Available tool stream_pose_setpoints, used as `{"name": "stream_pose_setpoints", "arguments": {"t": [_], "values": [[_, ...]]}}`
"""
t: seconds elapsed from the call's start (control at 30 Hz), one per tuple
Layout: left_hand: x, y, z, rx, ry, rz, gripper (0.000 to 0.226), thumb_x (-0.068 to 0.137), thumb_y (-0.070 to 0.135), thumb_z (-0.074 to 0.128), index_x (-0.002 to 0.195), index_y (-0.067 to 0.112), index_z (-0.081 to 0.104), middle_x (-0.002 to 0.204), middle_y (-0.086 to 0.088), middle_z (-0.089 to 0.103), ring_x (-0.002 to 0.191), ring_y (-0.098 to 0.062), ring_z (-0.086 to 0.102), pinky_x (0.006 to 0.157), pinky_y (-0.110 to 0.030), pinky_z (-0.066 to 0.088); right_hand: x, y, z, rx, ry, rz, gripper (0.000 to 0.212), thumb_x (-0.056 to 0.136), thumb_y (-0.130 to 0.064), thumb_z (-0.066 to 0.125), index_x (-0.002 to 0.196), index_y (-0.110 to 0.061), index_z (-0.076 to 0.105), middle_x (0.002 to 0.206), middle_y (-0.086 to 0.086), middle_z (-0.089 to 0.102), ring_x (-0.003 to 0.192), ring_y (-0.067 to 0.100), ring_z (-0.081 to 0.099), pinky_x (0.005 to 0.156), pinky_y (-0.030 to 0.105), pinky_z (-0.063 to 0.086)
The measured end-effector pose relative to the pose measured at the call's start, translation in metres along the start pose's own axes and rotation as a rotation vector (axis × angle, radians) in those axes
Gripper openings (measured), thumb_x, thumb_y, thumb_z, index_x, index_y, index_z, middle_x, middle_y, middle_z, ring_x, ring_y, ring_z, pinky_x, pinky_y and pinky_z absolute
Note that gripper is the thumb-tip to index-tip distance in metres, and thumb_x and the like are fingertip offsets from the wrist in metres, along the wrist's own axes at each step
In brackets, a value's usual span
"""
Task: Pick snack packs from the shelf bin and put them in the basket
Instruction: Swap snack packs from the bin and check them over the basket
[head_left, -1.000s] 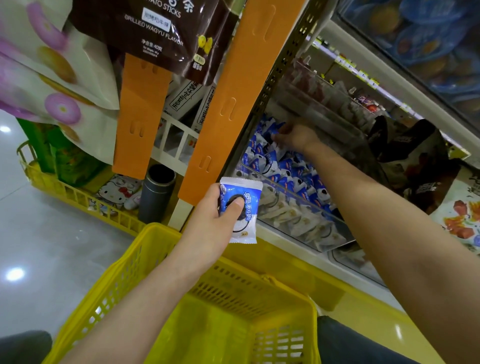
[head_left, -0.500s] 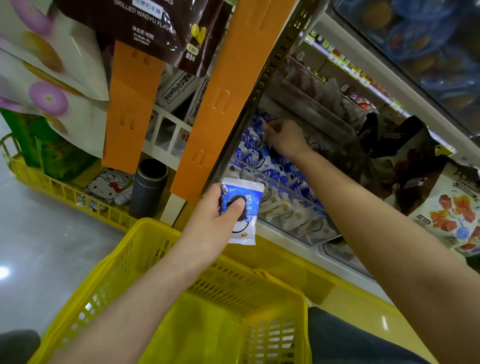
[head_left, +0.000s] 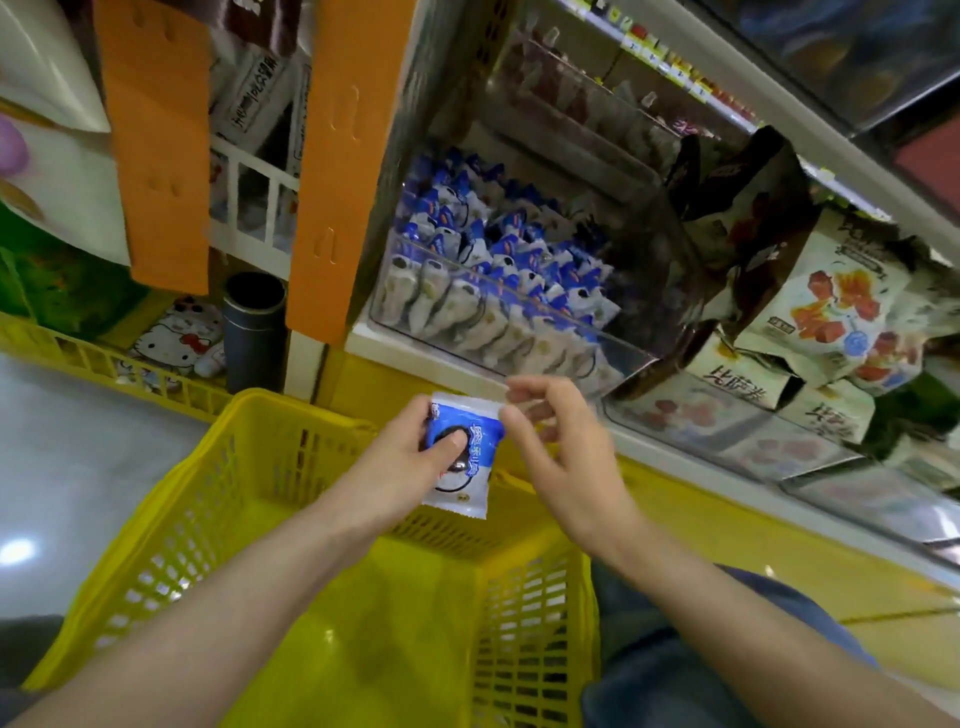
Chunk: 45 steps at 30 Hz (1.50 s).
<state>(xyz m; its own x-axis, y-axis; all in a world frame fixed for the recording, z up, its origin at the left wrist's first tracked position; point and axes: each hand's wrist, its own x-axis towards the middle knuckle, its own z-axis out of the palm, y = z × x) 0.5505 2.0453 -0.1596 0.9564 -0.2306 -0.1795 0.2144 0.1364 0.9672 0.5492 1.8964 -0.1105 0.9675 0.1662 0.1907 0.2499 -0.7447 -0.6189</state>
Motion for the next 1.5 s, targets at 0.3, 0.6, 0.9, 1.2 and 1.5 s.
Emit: {"name": "stream_pose_setpoints", "arguments": {"t": [0.3,0.6,0.9,1.2,1.5], "values": [[-0.015,-0.027,0.020,0.044,0.002,-0.051,0.013,0.092,0.020,0.053,0.094,0.007,0.054,0.083,-0.005,0.061,0.075,-0.009,0.058,0.066,-0.020,0.044,-0.021,0.020,0.015,0.472,-0.201,0.419,0.012,0.084,-0.007,0.064,0.092,0.003,0.064,0.075,0.009,0.063,0.063,0.007,0.057,0.055,0.015,0.047],[-0.008,-0.029,0.020,0.077,0.135,-0.060,0.034,0.094,0.013,0.048,0.061,0.014,0.041,0.040,0.014,0.045,0.040,0.004,0.042,0.040,-0.008,0.030,-0.030,0.028,0.027,-0.056,-0.057,0.006,0.008,0.082,-0.023,0.069,0.083,-0.016,0.071,0.079,-0.007,0.065,0.073,0.005,0.057,0.062,0.017,0.041],[-0.014,-0.031,0.024,-0.009,0.047,-0.207,0.018,0.085,0.011,0.063,0.098,0.015,0.051,0.087,-0.004,0.063,0.067,-0.011,0.059,0.055,-0.021,0.049,-0.021,0.034,0.018,0.391,0.067,0.418,0.010,0.091,-0.009,0.055,0.082,-0.013,0.056,0.087,0.009,0.063,0.072,0.012,0.060,0.058,0.024,0.054],[-0.010,-0.042,0.014,0.058,0.201,-0.073,0.011,0.092,0.007,0.051,0.085,0.008,0.059,0.078,-0.005,0.060,0.070,-0.011,0.058,0.061,-0.020,0.054,-0.047,0.040,0.022,0.626,-0.371,0.750,0.034,0.088,0.003,0.055,0.117,0.003,0.038,0.095,0.022,0.059,0.070,0.016,0.060,0.062,0.018,0.053],[-0.020,-0.058,0.015,0.298,0.020,-0.060,0.023,0.090,0.009,0.055,0.069,0.017,0.059,0.076,-0.023,0.062,0.073,-0.022,0.055,0.080,-0.056,0.049,-0.058,0.050,0.038,0.271,-0.288,0.361,0.006,0.088,-0.023,0.062,0.091,-0.023,0.057,0.078,-0.011,0.062,0.071,0.000,0.058,0.071,0.025,0.047]]}}
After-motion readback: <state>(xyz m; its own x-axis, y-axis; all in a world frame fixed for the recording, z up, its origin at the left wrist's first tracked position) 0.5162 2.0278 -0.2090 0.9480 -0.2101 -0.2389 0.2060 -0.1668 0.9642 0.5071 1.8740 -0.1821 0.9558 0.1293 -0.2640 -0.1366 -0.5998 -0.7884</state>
